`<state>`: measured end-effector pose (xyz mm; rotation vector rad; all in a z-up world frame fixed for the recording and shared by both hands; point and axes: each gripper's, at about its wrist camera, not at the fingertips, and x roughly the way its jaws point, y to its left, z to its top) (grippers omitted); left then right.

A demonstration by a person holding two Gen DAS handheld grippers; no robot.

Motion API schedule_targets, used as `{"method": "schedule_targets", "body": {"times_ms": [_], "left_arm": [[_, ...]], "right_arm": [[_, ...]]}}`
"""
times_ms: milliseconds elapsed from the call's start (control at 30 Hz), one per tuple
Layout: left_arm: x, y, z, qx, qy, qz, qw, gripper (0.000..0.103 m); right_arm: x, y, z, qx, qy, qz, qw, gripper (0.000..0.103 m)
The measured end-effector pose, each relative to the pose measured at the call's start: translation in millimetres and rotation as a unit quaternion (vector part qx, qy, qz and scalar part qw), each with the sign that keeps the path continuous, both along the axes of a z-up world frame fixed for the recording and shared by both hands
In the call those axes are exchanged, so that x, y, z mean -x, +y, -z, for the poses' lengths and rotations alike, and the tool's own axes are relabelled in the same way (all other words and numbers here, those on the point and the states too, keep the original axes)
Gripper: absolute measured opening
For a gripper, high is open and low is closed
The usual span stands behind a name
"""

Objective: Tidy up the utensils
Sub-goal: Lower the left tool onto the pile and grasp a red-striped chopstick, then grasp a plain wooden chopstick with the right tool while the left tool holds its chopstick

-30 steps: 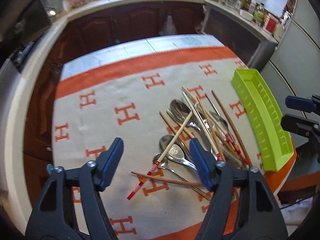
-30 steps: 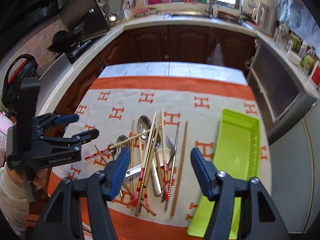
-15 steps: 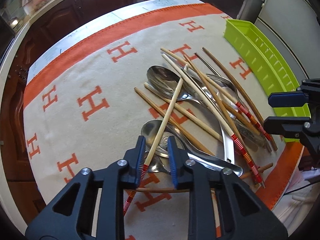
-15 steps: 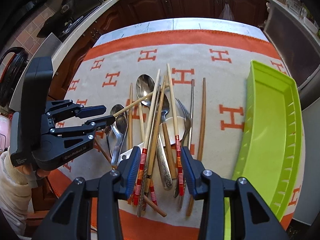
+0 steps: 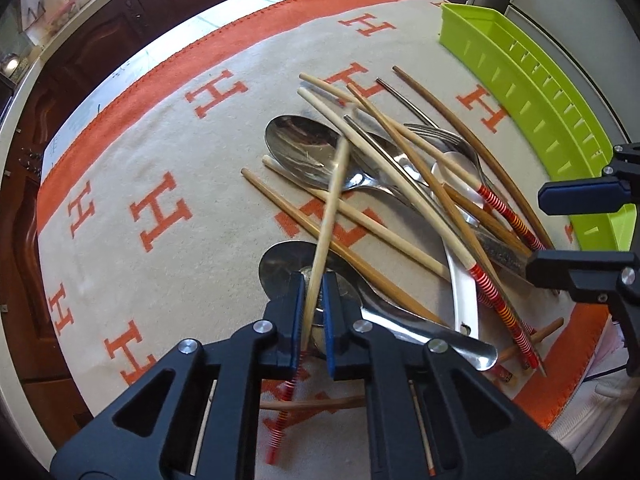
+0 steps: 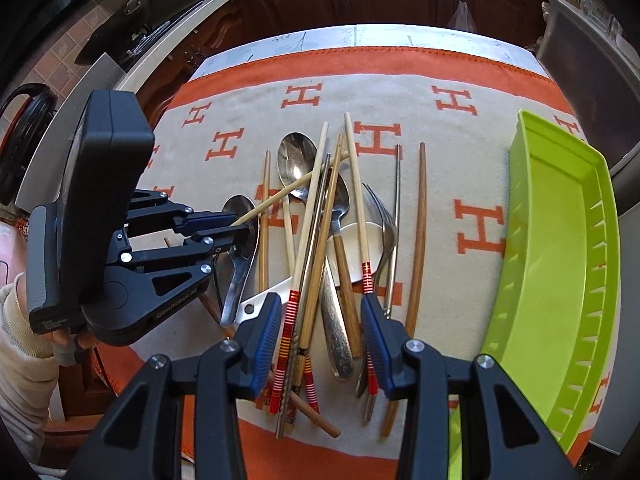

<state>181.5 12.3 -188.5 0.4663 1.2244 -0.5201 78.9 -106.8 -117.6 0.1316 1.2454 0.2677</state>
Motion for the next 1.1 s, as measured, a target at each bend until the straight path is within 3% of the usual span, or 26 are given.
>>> {"method": "schedule_targets", "body": {"times_ms": [333, 567, 867, 1100], "left_arm": [[-2, 20, -17, 0.016, -0.010, -0.051, 0.9985, 0.004], [7, 50, -48, 0.043, -0.037, -0.100, 0.9934, 0.004], [17, 109, -86, 0.064, -0.095, -0.203, 0.9726, 0.004], [43, 157, -99, 0.091, -0.110, -0.262, 0.9544, 0.004]], "right_arm": [[4, 6, -2, -0.006, -0.005, -0.018, 1.000, 0.040], [9, 19, -9, -0.017, -0.017, -0.046, 0.999, 0.040], [17, 59, -14, -0.025, -0.031, -0.132, 0.990, 0.040], [41, 114, 12, 0.007, -0.006, -0.282, 0.959, 0.040]]}}
